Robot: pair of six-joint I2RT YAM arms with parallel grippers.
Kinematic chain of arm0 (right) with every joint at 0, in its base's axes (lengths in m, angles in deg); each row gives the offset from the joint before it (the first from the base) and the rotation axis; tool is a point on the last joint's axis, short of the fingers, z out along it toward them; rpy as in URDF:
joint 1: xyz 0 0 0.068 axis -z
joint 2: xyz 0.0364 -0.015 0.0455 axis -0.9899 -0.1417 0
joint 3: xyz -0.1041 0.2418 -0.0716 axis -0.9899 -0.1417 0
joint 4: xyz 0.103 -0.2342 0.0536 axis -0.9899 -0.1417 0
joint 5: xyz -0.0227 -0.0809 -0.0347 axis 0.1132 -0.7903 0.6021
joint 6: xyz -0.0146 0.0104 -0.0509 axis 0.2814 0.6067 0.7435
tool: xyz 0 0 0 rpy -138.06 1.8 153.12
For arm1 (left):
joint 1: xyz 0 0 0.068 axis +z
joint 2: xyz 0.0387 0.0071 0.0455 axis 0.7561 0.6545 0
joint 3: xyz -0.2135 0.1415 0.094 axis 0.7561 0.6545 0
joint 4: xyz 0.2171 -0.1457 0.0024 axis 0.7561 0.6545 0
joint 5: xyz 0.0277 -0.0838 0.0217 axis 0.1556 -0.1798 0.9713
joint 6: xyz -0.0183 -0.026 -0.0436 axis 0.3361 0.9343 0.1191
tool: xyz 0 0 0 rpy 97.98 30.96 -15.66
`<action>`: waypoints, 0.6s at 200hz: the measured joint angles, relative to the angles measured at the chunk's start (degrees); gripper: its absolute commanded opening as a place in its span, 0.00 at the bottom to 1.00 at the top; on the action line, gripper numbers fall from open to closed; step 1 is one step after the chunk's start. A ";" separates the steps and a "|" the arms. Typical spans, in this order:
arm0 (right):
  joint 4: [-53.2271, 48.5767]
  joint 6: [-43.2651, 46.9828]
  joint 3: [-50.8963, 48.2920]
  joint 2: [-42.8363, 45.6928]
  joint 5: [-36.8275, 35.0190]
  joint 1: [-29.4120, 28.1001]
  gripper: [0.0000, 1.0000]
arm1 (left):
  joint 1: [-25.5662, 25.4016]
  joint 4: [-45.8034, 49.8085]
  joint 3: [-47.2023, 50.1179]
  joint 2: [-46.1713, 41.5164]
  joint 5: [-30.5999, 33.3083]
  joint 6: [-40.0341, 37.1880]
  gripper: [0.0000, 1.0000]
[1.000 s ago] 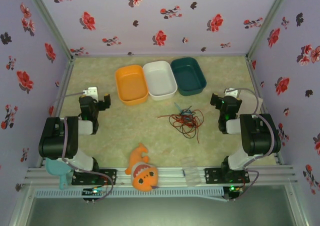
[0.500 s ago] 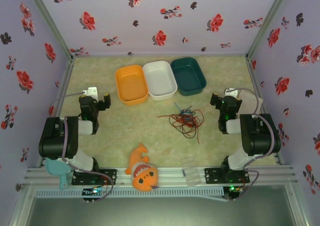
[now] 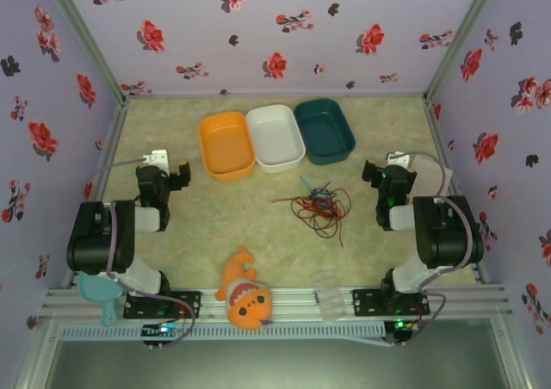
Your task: Untangle the cables
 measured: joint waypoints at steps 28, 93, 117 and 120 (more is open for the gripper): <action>-2.19 -0.04 0.02 1.95 -0.02 0.02 0.99 | 0.00 0.92 0.07 -0.81 0.02 0.02 1.00; -9.79 -0.81 0.11 11.17 -1.44 0.00 0.99 | 0.00 7.72 0.63 -13.20 2.56 0.26 1.00; -16.83 -1.79 1.31 17.14 -3.39 -0.09 0.99 | -0.07 12.72 0.44 -19.26 3.69 2.34 1.00; -17.59 -1.97 1.53 17.90 -3.67 -0.11 0.99 | -0.11 13.31 0.37 -20.04 3.76 2.78 1.00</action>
